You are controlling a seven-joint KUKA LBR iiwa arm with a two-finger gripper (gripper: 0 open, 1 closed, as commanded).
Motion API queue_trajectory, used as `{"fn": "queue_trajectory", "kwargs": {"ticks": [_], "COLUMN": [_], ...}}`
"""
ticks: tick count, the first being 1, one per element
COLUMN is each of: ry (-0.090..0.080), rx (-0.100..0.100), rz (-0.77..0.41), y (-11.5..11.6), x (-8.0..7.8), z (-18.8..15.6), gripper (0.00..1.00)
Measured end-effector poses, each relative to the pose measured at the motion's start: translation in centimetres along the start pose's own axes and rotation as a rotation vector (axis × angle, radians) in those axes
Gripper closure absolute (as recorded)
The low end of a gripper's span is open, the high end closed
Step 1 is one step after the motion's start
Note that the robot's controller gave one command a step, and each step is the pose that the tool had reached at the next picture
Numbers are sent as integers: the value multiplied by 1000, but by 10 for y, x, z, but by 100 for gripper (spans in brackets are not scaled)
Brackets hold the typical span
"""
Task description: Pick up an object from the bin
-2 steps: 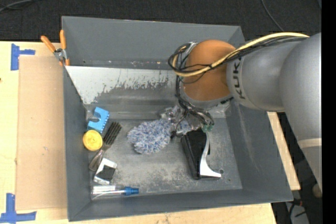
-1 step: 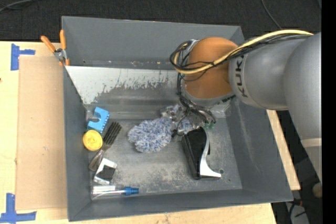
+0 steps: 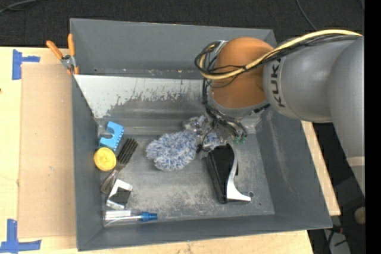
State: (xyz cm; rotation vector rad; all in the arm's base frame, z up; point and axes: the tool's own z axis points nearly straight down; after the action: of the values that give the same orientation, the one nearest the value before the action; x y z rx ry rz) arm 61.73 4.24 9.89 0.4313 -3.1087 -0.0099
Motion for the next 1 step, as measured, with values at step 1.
{"fn": "queue_trajectory", "kwargs": {"ticks": [1], "ry": [5], "rx": [-1], "rz": [0], "y": [1], "x": [1], "z": [-23], "gripper": [100]}}
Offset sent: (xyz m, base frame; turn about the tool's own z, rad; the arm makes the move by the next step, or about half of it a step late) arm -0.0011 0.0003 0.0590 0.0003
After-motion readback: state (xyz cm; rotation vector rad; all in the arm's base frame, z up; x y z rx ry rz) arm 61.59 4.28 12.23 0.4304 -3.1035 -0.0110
